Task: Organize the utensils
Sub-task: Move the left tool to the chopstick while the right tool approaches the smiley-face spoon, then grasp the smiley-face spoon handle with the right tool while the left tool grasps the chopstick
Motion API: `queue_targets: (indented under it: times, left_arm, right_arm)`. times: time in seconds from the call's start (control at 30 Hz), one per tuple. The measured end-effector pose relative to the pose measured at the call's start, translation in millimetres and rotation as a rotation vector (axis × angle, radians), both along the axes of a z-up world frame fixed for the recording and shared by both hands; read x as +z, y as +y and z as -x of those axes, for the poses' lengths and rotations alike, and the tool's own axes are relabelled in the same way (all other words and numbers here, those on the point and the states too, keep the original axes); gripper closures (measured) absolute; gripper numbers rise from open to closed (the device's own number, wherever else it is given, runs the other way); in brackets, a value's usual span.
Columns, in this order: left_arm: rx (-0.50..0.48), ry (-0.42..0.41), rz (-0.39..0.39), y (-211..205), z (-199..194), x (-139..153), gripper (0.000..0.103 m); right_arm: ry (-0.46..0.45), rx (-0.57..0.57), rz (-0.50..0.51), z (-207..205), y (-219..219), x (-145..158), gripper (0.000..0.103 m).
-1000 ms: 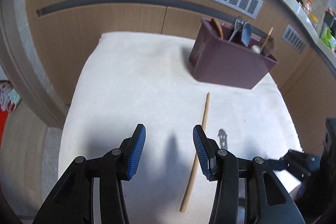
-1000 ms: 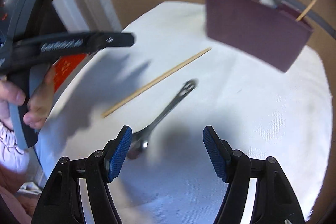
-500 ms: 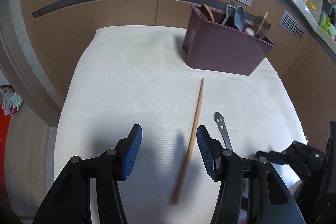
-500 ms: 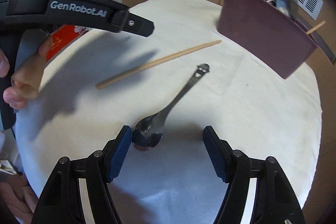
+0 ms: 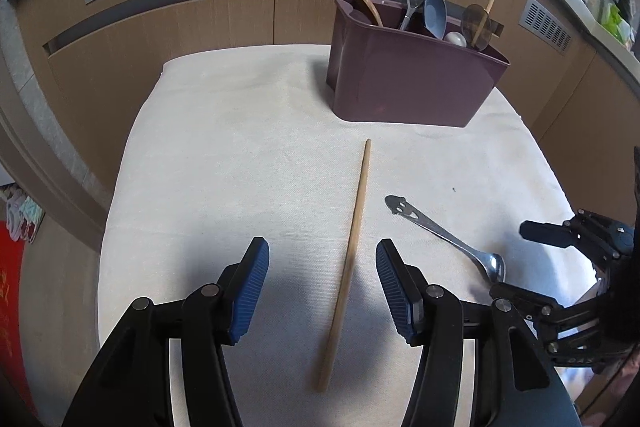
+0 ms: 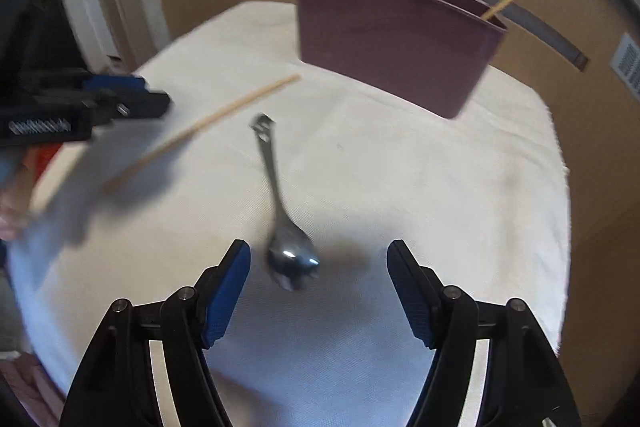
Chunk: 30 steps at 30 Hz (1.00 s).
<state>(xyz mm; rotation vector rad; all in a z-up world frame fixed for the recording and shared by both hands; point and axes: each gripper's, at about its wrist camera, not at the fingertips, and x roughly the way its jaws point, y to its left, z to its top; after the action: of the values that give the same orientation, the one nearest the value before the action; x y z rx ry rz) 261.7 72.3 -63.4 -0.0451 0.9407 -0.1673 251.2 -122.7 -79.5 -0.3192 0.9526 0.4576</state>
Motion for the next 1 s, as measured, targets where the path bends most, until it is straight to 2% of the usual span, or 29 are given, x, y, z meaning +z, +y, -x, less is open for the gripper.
queue_targets:
  times: [0.03, 0.1, 0.23, 0.3, 0.37, 0.47, 0.53, 0.6, 0.67, 0.73, 0.8, 0.9, 1.0]
  left_arm:
    - [0.002, 0.001, 0.0, 1.3, -0.5, -0.3, 0.046]
    - [0.005, 0.003, -0.002, 4.4, -1.1, -1.0, 0.046]
    - [0.004, 0.013, -0.008, 8.7, -0.7, -3.3, 0.046]
    - [0.002, 0.018, -0.014, 10.2, -1.0, -4.8, 0.046]
    - [-0.003, 0.025, -0.013, 11.0, -1.9, -6.3, 0.046]
    - [-0.028, 0.045, 0.011, 8.9, -4.8, -8.8, 0.046]
    - [-0.078, 0.066, 0.043, 3.6, -8.1, -10.2, 0.046]
    - [-0.136, 0.075, 0.058, -4.6, -12.1, -10.1, 0.047]
    - [-0.193, 0.087, 0.026, -17.7, -18.2, -10.3, 0.056]
    - [-0.256, 0.124, -0.018, -32.9, -28.8, -13.6, 0.074]
    - [-0.292, 0.166, -0.066, -45.4, -42.0, -17.6, 0.08]
    - [-0.296, 0.187, -0.147, -58.6, -58.8, -19.6, 0.086]
    - [-0.281, 0.235, -0.16, -62.5, -74.2, -23.9, 0.087]
  right_arm:
    - [0.005, 0.024, -0.027, -0.1, 2.3, 2.2, 0.045]
    - [0.021, 0.071, -0.053, -2.2, 12.6, 4.2, 0.061]
    - [0.042, 0.117, -0.06, -12.4, 28.4, -1.3, 0.072]
    - [0.054, 0.119, -0.055, -24.9, 33.1, -6.9, 0.083]
    - [0.071, 0.115, -0.05, -35.0, 35.2, -11.8, 0.086]
    - [0.055, 0.135, 0.007, -35.4, 38.4, -14.6, 0.097]
    - [0.039, 0.153, 0.05, -25.1, 37.6, -11.1, 0.097]
    - [0.028, 0.14, 0.037, -20.7, 28.7, -4.0, 0.097]
    - [0.027, 0.112, -0.002, -19.3, 12.3, 5.4, 0.097]
    - [0.025, 0.081, -0.031, -24.7, -1.1, 10.6, 0.097]
    - [0.025, 0.049, -0.06, -24.8, -16.7, 16.4, 0.097]
    - [0.028, 0.019, -0.096, -20.1, -34.8, 22.4, 0.097]
    - [0.025, 0.001, -0.117, -14.3, -48.3, 24.4, 0.097]
